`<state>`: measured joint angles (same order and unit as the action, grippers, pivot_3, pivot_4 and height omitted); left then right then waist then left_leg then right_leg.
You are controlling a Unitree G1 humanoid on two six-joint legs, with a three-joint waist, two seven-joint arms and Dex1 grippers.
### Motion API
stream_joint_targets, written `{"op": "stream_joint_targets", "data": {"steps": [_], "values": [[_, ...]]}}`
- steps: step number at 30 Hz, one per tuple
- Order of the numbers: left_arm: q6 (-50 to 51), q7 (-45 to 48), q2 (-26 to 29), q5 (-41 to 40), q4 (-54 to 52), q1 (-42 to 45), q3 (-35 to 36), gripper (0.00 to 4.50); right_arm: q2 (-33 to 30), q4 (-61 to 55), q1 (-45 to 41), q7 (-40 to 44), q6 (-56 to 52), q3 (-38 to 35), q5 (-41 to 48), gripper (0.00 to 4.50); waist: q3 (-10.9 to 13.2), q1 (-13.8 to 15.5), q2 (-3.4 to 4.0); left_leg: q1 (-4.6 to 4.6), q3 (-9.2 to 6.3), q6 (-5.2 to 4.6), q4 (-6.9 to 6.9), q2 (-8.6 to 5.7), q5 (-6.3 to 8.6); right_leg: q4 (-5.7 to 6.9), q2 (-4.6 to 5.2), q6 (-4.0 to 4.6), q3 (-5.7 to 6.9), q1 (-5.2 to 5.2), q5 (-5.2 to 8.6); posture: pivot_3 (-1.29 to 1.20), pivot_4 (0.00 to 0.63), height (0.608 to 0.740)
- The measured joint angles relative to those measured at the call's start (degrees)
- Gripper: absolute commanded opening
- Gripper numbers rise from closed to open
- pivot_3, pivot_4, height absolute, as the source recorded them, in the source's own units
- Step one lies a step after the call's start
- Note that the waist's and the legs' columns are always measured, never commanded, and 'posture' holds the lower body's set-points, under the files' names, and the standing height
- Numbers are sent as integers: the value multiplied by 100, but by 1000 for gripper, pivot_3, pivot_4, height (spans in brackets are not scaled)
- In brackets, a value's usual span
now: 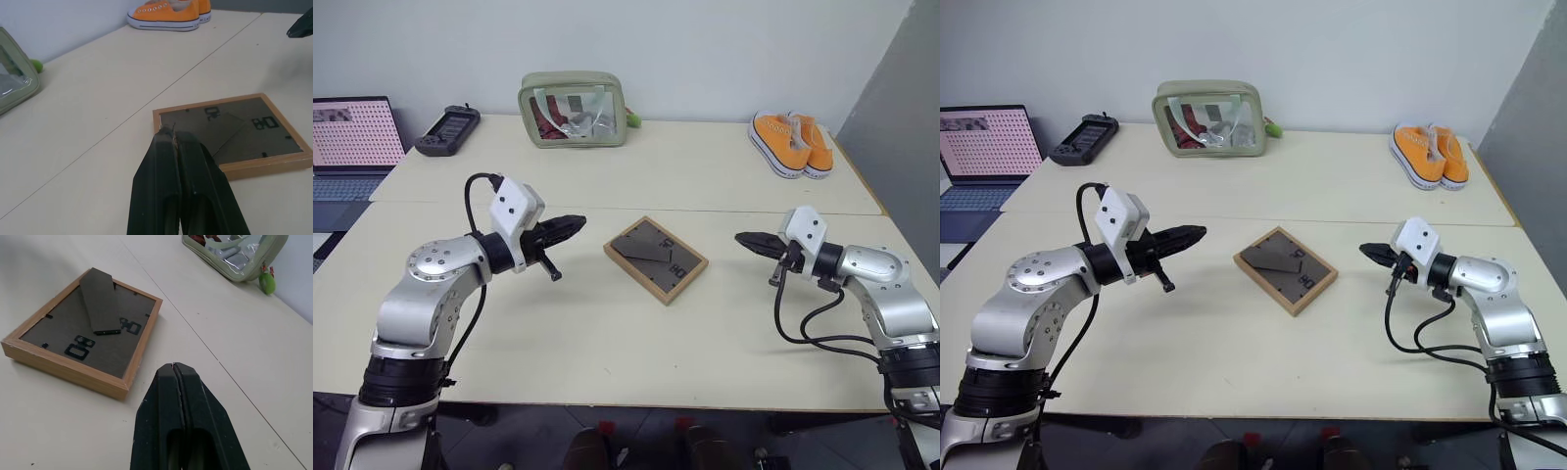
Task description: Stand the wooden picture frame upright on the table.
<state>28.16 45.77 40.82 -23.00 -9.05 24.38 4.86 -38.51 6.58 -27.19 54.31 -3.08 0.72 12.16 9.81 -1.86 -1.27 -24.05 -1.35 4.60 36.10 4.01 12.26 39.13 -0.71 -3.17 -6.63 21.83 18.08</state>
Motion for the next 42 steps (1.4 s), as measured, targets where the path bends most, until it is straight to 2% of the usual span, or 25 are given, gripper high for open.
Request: {"op": "stream_joint_targets", "data": {"steps": [14,18,23,29,39,42], "values": [[-37,137,46,42,69,-71,-6,31,91,69,-33,-62,39,50,-19,0,0,1,0,3,0,0,1,0,0,1,0,0,1,-4,0,0,150,740],[-257,152,6,284,404,-220,-121,31,267,532,-73,-146,395,89,-234,0,-1,-2,0,17,1,0,0,0,0,0,0,0,-1,-14,0,0,150,740],[-609,35,-360,669,1256,-274,-387,31,652,1302,-220,-473,775,240,-536,0,0,-2,0,13,2,0,1,-1,-1,5,0,1,-1,-10,0,0,150,740],[-1281,-261,-1172,1189,2731,427,-783,31,1072,2238,-644,-867,1284,302,-861,0,0,18,0,12,-3,1,4,-9,-1,6,3,1,1,-15,-1,0,150,740],[-1884,-237,-1699,1557,3938,1156,-946,31,1330,3580,-992,-1333,1864,293,-1146,0,-1,-8,0,15,-2,0,3,-10,-2,10,3,1,-3,-15,-2,0,150,740],[-1922,-170,-1758,1613,4059,1236,-971,31,1416,3582,-905,-1347,1922,300,-1187,0,-1,-7,0,15,-4,0,3,-10,-2,15,3,1,-3,-15,-1,0,150,740]]}}
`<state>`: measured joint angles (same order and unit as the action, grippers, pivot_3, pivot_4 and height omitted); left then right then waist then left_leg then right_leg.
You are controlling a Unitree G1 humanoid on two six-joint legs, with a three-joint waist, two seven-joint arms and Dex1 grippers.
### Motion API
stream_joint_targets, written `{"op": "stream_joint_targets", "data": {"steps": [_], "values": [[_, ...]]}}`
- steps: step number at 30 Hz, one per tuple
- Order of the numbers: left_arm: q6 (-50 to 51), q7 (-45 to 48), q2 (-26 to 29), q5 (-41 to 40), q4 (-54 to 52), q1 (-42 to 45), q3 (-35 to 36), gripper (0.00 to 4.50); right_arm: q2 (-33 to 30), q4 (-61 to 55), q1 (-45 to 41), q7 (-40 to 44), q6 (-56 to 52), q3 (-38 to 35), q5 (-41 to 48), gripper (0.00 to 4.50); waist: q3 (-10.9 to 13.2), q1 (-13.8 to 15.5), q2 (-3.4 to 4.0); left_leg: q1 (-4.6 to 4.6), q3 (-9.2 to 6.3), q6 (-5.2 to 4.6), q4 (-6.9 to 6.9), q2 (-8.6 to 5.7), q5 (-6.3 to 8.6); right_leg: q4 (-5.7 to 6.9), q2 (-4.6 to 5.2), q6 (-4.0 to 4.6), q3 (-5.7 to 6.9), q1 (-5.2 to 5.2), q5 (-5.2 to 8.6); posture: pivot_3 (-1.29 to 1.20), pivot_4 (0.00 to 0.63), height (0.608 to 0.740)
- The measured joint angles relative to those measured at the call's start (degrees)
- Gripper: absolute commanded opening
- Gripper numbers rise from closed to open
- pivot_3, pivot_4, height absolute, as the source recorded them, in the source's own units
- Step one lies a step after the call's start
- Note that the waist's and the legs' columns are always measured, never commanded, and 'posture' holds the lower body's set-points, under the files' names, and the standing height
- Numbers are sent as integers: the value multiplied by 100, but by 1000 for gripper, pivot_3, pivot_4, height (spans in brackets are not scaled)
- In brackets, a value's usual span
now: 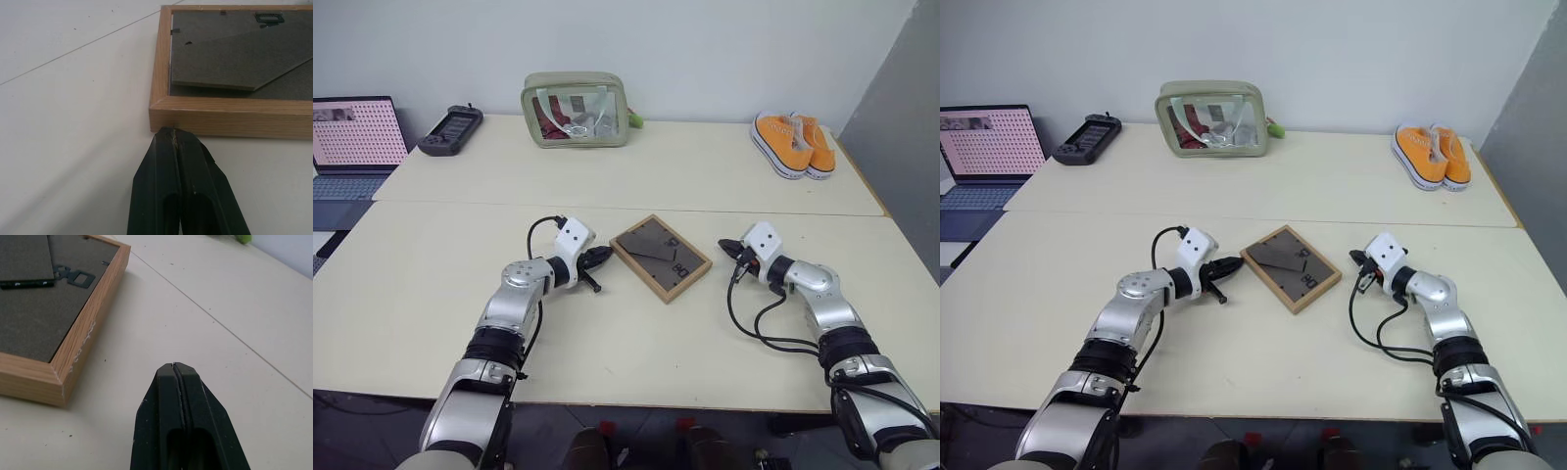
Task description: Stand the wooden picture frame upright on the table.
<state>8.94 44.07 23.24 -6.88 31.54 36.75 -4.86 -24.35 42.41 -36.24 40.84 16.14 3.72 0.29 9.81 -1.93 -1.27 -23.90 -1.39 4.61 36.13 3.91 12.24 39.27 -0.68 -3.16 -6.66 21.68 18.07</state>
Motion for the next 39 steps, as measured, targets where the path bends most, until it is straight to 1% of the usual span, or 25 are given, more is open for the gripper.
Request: {"op": "stream_joint_targets", "data": {"steps": [2,6,13,16,21,26,28,30,32,35,39], "values": [[-59,44,-5,25,31,45,-2,31,35,-182,178,-14,4,-2,0,0,0,5,0,0,-2,0,0,-2,0,5,0,0,-1,0,0,0,150,740],[-104,77,-16,60,176,207,-1,31,207,-1032,821,-48,-192,42,52,0,0,6,0,0,-5,0,2,-6,0,16,0,0,-3,2,0,0,150,740],[-362,169,-110,192,816,648,1,31,456,-3151,1788,-320,-1249,72,205,0,0,8,0,-1,-8,-1,2,-7,-1,19,-2,-1,-2,4,1,0,150,740],[-514,182,-215,249,1089,827,-2,31,549,-3664,1955,-440,-1594,93,278,0,0,10,0,-1,-8,-1,2,-8,-1,19,-2,-2,-3,4,1,0,150,740],[-762,246,-312,341,1591,1119,-39,31,682,-4206,2171,-632,-2062,112,327,0,0,25,-1,-5,-9,-1,2,-12,-1,17,-2,-2,-6,3,2,0,150,740],[-950,290,-388,412,2000,1349,-41,31,679,-4309,2164,-858,-2203,23,328,0,0,22,-1,-7,-9,-2,2,-13,-2,17,-2,-2,-7,4,2,0,150,740],[-1006,344,-447,412,2011,1369,-42,31,552,-4047,1803,-1005,-2156,-160,321,0,0,14,-1,-6,-6,-2,3,-16,-2,16,-1,-2,-12,4,2,0,150,740],[-1052,430,-458,412,2011,1365,-47,31,288,-3845,1429,-1033,-2141,-337,317,0,0,16,-1,-6,-8,-3,2,-16,-2,17,-1,-2,-11,5,2,0,150,740],[-1065,461,-450,412,2011,1365,-45,31,126,-3749,1272,-1010,-2034,-461,317,0,-1,17,-2,-5,-13,-4,-4,-14,-2,15,-4,0,-9,4,3,0,150,740],[-1071,488,-449,416,2012,1365,-44,31,107,-3522,1459,-908,-1886,-312,298,0,-1,15,-3,-6,-14,-4,-5,-15,-2,15,-5,1,-11,4,4,0,150,740],[-1072,487,-459,428,2013,1366,-43,31,282,-3456,1960,-819,-1862,68,252,0,-1,12,-2,-13,-10,-4,-1,-18,-2,14,-3,1,-19,9,4,0,150,740]]}}
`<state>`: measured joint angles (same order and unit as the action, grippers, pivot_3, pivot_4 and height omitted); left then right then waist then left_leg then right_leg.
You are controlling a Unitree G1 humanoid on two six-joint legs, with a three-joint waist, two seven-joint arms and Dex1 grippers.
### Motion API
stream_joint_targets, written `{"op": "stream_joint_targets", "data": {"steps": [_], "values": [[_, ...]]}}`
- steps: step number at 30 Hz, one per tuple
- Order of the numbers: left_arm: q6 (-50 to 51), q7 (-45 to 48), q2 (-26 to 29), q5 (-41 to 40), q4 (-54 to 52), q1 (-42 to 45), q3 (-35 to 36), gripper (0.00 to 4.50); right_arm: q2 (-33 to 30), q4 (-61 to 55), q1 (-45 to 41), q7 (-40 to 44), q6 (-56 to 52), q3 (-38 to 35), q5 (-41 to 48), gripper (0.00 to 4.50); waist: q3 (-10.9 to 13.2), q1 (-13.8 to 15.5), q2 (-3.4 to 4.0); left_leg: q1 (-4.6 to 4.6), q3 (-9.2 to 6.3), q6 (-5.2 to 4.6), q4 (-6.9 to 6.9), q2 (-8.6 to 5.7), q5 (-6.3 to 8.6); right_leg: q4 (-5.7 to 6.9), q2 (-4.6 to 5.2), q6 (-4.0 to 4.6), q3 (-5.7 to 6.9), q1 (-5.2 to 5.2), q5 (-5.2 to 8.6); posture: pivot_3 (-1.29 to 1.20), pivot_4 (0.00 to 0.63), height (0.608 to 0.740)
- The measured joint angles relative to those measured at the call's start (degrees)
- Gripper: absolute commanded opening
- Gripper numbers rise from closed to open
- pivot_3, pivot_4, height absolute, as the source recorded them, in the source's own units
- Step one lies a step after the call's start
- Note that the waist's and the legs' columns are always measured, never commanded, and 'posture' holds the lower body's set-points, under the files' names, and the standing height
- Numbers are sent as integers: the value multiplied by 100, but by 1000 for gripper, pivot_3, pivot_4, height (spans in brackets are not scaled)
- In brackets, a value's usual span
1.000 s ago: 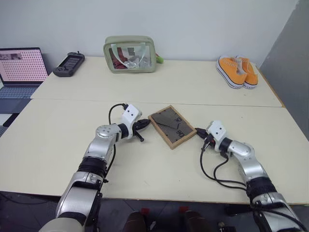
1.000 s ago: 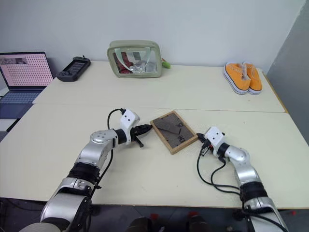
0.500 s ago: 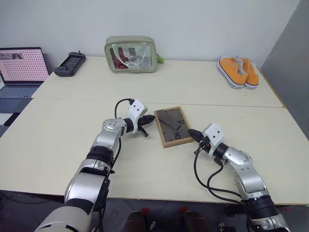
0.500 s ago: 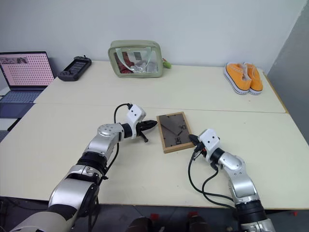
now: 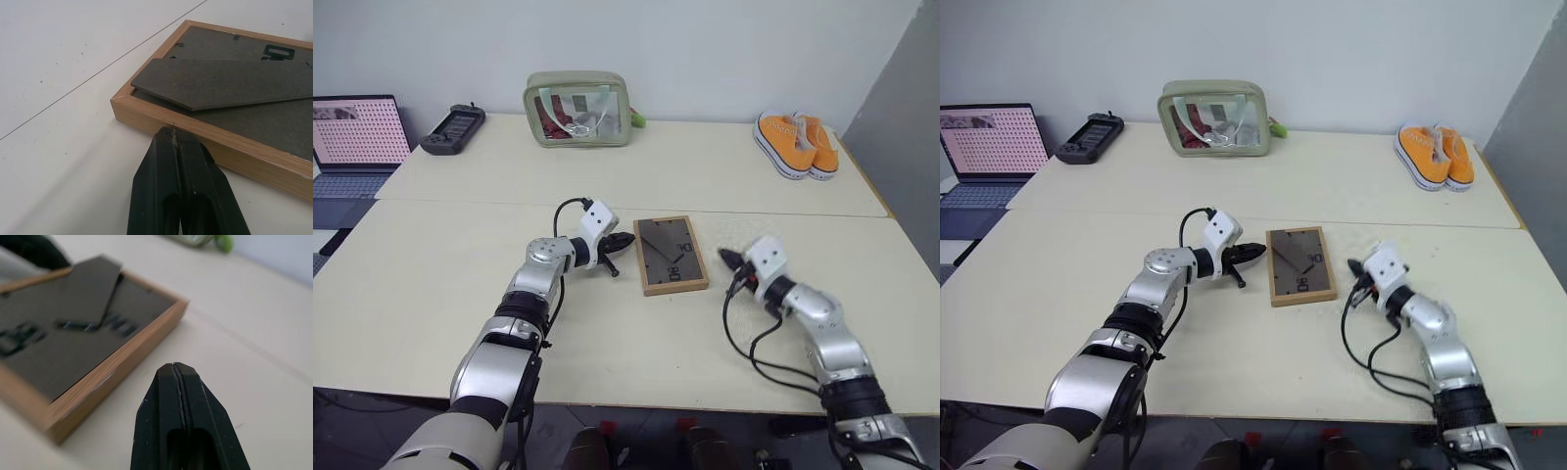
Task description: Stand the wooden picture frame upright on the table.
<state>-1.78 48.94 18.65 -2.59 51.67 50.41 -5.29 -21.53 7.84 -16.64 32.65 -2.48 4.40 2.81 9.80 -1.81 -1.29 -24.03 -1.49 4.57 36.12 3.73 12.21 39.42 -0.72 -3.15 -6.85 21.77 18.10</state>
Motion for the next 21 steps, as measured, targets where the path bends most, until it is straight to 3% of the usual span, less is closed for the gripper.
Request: {"op": "stream_joint_targets", "data": {"steps": [13,19,21], "values": [[139,183,29,-4,-21,4,3,31,268,-695,420,-165,-70,149,4,0,0,-2,0,1,-2,-8,1,0,-6,6,-1,-2,2,-1,1,0,150,740],[1981,1027,768,-439,-1253,-203,55,31,-47,-474,259,-144,-33,86,3,0,0,-54,1,3,-4,-8,-3,5,-6,11,-7,0,1,3,2,0,150,740],[3023,1446,1331,-766,-2150,-461,98,397,-149,-371,205,-132,19,9,7,0,1,-130,2,4,-4,-8,-6,8,-6,15,-7,4,0,3,5,0,150,740]]}}
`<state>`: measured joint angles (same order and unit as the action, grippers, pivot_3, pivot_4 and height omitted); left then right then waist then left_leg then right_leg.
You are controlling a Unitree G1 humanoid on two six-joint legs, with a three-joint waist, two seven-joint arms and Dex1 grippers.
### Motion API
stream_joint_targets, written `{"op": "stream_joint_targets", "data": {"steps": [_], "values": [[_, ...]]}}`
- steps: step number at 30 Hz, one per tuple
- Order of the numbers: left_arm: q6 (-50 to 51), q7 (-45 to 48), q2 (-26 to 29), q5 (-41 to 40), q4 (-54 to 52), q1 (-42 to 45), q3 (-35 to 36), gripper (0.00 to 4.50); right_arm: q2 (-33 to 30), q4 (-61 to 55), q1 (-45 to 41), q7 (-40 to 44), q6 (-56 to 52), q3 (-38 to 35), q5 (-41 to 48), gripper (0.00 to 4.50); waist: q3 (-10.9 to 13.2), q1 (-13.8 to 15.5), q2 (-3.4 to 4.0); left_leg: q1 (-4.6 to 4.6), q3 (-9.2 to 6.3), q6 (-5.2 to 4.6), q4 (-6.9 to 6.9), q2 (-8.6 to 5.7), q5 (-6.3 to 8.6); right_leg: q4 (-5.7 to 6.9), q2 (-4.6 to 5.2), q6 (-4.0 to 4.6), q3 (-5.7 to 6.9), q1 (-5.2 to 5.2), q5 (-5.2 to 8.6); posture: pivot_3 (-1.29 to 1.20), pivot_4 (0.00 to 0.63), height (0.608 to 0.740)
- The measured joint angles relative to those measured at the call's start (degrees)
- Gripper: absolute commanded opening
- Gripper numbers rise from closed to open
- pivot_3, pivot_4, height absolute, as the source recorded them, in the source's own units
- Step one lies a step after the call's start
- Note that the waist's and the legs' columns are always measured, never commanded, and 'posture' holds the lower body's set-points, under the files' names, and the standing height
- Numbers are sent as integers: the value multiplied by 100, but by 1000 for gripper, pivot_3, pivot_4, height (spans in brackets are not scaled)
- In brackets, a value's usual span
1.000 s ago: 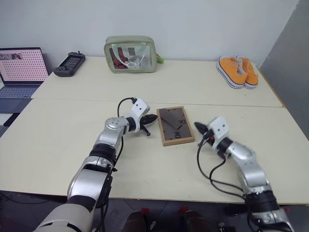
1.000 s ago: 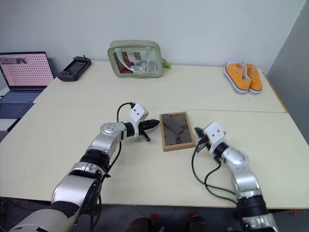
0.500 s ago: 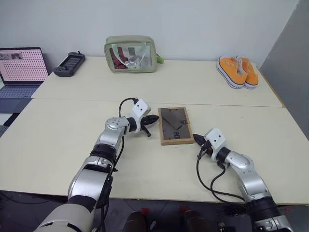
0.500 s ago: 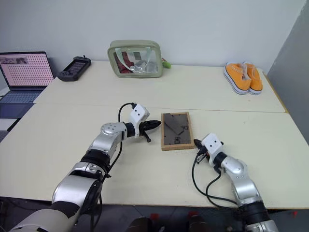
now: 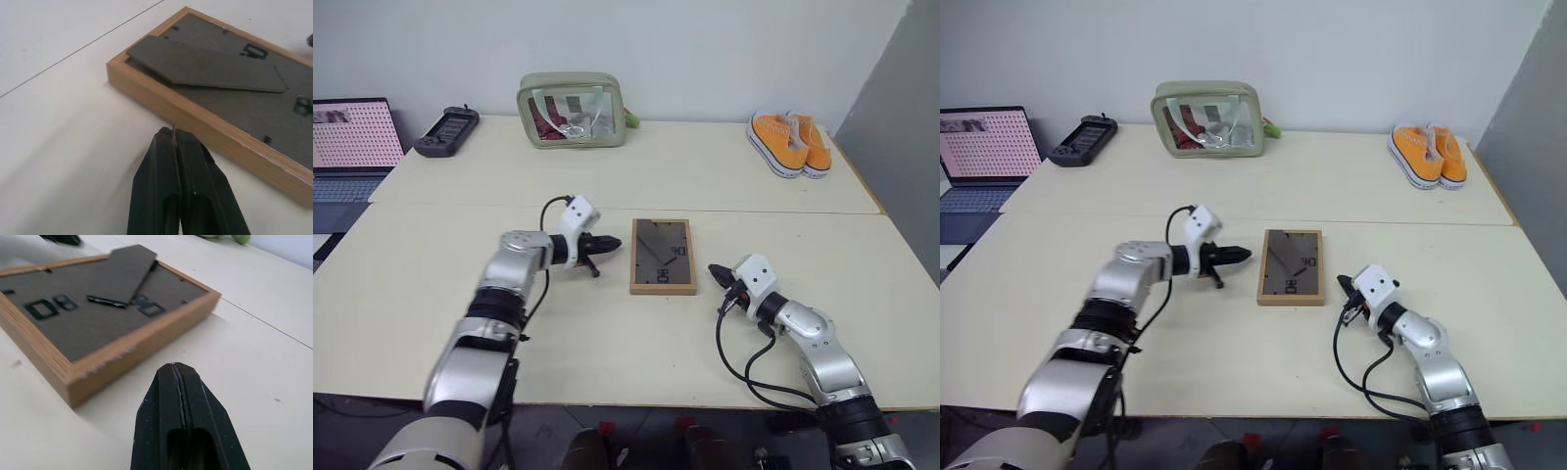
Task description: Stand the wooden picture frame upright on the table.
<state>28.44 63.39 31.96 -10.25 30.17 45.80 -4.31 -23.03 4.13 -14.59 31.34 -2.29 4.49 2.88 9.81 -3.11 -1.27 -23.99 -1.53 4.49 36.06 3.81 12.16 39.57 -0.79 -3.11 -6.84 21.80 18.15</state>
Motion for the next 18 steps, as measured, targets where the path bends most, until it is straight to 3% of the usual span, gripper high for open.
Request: {"op": "stream_joint_targets", "data": {"steps": [2,5,9,18], "values": [[1100,171,342,-381,-566,-58,144,772,-99,142,-29,-2,54,-118,4,0,2,-14,-4,0,-5,0,2,0,0,3,0,2,4,-1,3,0,150,740],[2561,-73,348,-909,-796,173,633,1401,-81,239,-62,-5,90,-133,9,0,3,21,-5,0,-13,-1,5,-4,-1,6,1,-4,10,-7,6,0,150,740],[4360,-1025,-295,-1659,-986,513,1663,2346,-30,226,-89,-5,94,-108,38,0,4,33,-7,-4,-17,-1,10,-7,-1,7,3,-5,9,-10,6,0,150,740],[5362,-2713,-843,-1902,-713,575,3005,4312,-74,63,-163,98,43,-112,62,0,4,-19,-7,8,-20,4,8,-7,-4,32,2,0,6,-4,9,0,150,740]]}}
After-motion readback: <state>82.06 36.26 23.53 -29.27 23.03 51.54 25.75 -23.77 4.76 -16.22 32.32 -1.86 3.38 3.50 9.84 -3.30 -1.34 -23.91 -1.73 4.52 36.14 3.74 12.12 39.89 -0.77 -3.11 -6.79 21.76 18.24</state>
